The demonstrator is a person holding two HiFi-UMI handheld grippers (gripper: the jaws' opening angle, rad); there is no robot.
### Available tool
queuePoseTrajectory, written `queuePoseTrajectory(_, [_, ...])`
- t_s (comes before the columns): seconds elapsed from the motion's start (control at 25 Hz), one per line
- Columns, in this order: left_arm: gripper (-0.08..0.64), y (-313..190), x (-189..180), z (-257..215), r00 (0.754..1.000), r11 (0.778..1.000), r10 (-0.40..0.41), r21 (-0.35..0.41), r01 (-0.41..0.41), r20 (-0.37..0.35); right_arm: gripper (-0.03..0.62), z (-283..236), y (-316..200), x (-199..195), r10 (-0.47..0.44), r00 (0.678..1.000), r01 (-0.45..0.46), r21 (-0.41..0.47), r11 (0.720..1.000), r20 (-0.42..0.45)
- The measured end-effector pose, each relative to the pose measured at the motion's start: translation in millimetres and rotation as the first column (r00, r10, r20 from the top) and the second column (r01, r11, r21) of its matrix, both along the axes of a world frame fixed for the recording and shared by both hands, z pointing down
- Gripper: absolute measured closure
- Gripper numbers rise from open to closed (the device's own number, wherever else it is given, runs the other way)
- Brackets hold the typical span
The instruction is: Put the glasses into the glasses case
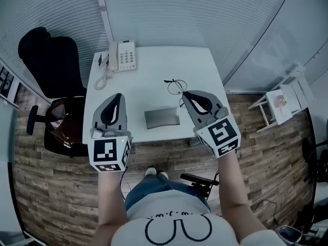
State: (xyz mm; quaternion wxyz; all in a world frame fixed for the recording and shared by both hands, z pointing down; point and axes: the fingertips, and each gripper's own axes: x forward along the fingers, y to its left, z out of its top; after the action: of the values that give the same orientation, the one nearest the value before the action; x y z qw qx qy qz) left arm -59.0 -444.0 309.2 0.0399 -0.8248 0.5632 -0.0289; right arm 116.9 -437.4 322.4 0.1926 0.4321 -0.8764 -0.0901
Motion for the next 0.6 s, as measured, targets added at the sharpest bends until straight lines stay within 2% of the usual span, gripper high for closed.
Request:
queuePoseTrajectory(0.08, [0.545, -3.6, -2.1, 1.5, 1.000, 1.000, 0.003, -0.003, -0.003, 0.003, 0.572, 9.3, -6.2, -12.6, -0.077, 0.995, 0.075, -0.033, 0.997, -0.067])
queuePoseTrajectory(0.2, [0.545, -9.3, -6.2, 0.4, 1.000, 1.000, 0.000, -0.001, 0.000, 0.000, 0.572, 26.7, -16.9, -24.7, -0.177, 0.969, 0.163, -0.094, 0.982, -0.171])
queuePoseTrajectory(0.36, [0.545, -15.7, -12.6, -0.6, 1.000, 1.000, -0.009, 0.001, 0.009, -0.003, 0.572, 50.0, -28.7, -34.6, -0.271, 0.934, 0.231, -0.186, 0.955, -0.234])
queuePoseTrajectory(0.6, [0.545, -22.0, -18.2, 0.3, 1.000, 1.000, -0.023, -0.001, 0.023, -0.006, 0.572, 94.9, -33.6, -43.2, -0.432, 0.834, 0.315, -0.347, 0.883, -0.342])
